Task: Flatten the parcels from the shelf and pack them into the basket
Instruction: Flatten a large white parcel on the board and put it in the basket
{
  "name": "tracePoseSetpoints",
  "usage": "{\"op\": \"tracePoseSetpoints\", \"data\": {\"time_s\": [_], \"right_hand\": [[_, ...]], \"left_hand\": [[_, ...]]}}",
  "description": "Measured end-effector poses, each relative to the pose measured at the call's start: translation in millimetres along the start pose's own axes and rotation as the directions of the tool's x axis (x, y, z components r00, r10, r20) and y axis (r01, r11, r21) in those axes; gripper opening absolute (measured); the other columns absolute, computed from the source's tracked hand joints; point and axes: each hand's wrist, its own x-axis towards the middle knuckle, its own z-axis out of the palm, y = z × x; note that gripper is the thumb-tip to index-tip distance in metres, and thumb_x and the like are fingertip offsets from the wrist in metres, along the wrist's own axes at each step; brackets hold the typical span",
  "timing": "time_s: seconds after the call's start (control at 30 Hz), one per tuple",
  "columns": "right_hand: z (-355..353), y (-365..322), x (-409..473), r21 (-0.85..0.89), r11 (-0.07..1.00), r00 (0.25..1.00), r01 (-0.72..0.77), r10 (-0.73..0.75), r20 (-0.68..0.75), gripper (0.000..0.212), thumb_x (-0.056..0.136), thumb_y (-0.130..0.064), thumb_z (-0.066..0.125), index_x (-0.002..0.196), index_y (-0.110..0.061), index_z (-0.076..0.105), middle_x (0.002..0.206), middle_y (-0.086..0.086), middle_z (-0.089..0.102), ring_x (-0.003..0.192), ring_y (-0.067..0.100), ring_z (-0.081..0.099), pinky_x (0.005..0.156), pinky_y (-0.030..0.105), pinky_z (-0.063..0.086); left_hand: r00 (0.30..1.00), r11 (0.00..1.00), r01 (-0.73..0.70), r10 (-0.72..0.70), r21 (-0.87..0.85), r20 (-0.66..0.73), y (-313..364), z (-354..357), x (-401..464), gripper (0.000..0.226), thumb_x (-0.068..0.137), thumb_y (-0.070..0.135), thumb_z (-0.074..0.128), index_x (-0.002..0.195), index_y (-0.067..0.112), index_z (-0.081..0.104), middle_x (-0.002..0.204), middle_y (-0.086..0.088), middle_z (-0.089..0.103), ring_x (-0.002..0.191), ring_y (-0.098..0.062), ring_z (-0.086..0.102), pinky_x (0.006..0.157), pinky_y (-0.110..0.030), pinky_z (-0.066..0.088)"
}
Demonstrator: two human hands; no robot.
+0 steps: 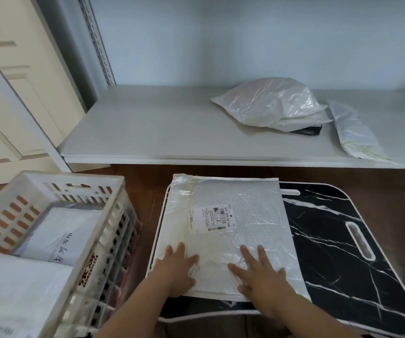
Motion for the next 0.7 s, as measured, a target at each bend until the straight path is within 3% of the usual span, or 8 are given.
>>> {"op": "tracePoseSetpoints", "data": {"time_s": [0.13, 0.27, 0.33, 0.43, 0.53, 0.57, 0.63, 0.7], "right_hand": [[-3, 14, -15, 0.100, 0.994, 0.997, 0.054, -0.049, -0.060, 0.041, 0.104, -0.031, 0.037, 0.144, -0.038, 0.039, 0.161, -0.010, -0.016, 0.145, 0.023, -0.024, 0.113, 0.065, 0.009], [-2, 15, -14, 0.023, 0.998, 0.998, 0.061, -0.061, 0.001, 0.043, 0.104, -0.027, 0.038, 0.146, -0.033, 0.037, 0.162, -0.004, -0.015, 0.147, 0.025, -0.019, 0.117, 0.058, 0.014], [-8, 11, -10, -0.005, 0.998, 0.998, 0.064, -0.064, -0.007, 0.041, 0.103, -0.031, 0.040, 0.144, -0.030, 0.042, 0.163, 0.002, -0.003, 0.149, 0.031, -0.007, 0.118, 0.050, 0.017], [-17, 10, -10, 0.109, 0.994, 0.988, -0.020, 0.037, -0.150, 0.045, 0.099, -0.035, 0.048, 0.141, -0.022, 0.044, 0.152, 0.008, 0.025, 0.142, 0.030, 0.022, 0.112, 0.042, 0.030], [-15, 21, -14, 0.262, 0.927, 0.926, -0.270, 0.324, -0.193, 0.071, 0.092, -0.046, 0.057, 0.150, -0.028, 0.019, 0.158, 0.006, 0.004, 0.146, 0.031, 0.007, 0.111, 0.055, 0.029], [-12, 26, -15, 0.341, 0.874, 0.897, -0.346, 0.415, -0.154, 0.080, 0.089, -0.049, 0.061, 0.151, -0.028, 0.014, 0.158, 0.008, 0.002, 0.145, 0.033, 0.008, 0.111, 0.056, 0.029], [-9, 34, -17, 0.497, 0.739, 0.821, -0.454, 0.564, -0.088, 0.092, 0.082, -0.053, 0.068, 0.150, -0.020, 0.015, 0.151, 0.017, 0.018, 0.138, 0.036, 0.024, 0.109, 0.048, 0.033], [-6, 42, -15, 0.602, 0.622, 0.764, -0.500, 0.644, -0.031, 0.094, 0.077, -0.057, 0.070, 0.145, -0.011, 0.025, 0.143, 0.019, 0.032, 0.131, 0.035, 0.036, 0.104, 0.040, 0.036]], "left_hand": [[0.996, 0.994, -0.065, 0.058, 0.093, 0.074, -9, -11, -19, 0.050, 0.103, 0.030, 0.030, 0.153, 0.025, 0.022, 0.161, -0.013, -0.008, 0.149, -0.031, 0.002, 0.120, -0.041, 0.014], [0.996, 0.981, -0.035, 0.017, 0.193, 0.093, 4, -11, -28, 0.051, 0.102, 0.023, 0.035, 0.152, 0.018, 0.025, 0.161, -0.016, 0.000, 0.146, -0.032, 0.015, 0.118, -0.041, 0.022], [0.999, 0.982, -0.012, 0.002, 0.191, 0.052, 8, -19, -30, 0.047, 0.102, 0.024, 0.036, 0.147, 0.014, 0.037, 0.158, -0.016, 0.020, 0.140, -0.030, 0.031, 0.113, -0.037, 0.029], [0.982, 0.995, 0.100, -0.099, 0.000, -0.162, 2, -13, -22, 0.041, 0.098, 0.026, 0.044, 0.137, 0.013, 0.051, 0.144, -0.009, 0.045, 0.129, -0.026, 0.044, 0.107, -0.035, 0.038], [0.879, 0.918, 0.239, -0.343, -0.316, -0.331, -4, 6, -22, 0.051, 0.094, 0.029, 0.053, 0.141, 0.016, 0.039, 0.144, -0.009, 0.036, 0.129, -0.027, 0.042, 0.103, -0.037, 0.040], [0.848, 0.853, 0.286, -0.437, -0.436, -0.300, -4, 7, -23, 0.056, 0.092, 0.030, 0.058, 0.141, 0.014, 0.036, 0.142, -0.012, 0.036, 0.125, -0.030, 0.045, 0.099, -0.038, 0.043], [0.803, 0.686, 0.346, -0.569, -0.640, -0.176, -6, 7, -24, 0.061, 0.087, 0.032, 0.067, 0.135, 0.005, 0.040, 0.135, -0.016, 0.046, 0.118, -0.032, 0.052, 0.090, -0.036, 0.046], [0.816, 0.559, 0.364, -0.577, -0.745, -0.035, -7, 7, -25, 0.061, 0.084, 0.034, 0.072, 0.127, -0.003, 0.050, 0.128, -0.016, 0.057, 0.115, -0.030, 0.057, 0.088, -0.032, 0.048]]}}
